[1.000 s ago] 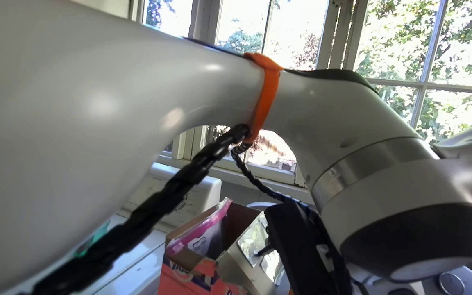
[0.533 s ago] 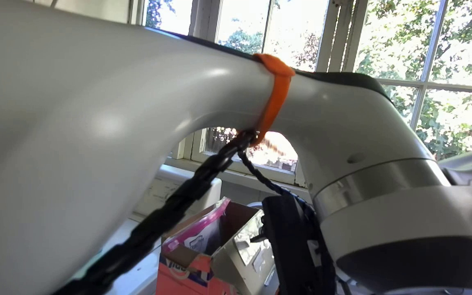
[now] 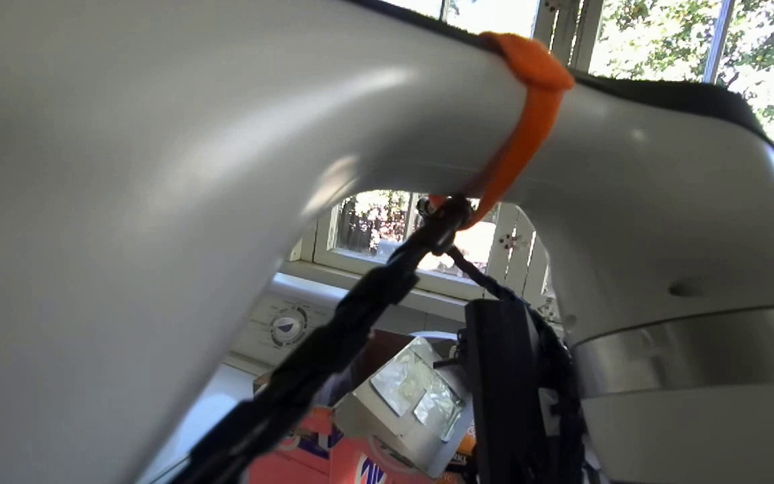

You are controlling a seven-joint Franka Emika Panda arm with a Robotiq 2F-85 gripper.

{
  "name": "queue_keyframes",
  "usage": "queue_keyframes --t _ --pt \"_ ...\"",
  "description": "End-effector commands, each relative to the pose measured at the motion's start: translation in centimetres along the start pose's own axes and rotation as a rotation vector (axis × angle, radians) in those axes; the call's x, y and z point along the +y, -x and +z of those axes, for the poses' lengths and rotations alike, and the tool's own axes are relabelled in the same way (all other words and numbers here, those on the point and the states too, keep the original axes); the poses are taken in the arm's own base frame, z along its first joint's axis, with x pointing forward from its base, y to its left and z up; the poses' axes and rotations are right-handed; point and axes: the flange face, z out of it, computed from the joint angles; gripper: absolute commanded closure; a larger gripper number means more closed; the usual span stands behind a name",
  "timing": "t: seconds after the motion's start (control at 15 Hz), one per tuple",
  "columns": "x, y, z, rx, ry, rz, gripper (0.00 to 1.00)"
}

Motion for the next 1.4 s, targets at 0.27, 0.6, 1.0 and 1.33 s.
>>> queue_keyframes --t 0.27,0.6,1.0,1.33 --pt "-2.4 1.5 -5.4 0.033 -0.186 -0.042 0.0" --pt "-4.9 2.4 -6.3 0.011 -0.276 -0.102 0.0" --pt "-7.5 3.8 -6.6 -0.041 -0.295 -0.179 0.0" --pt "-10.0 5.1 -6.1 -0.087 -0.257 -0.239 0.0"
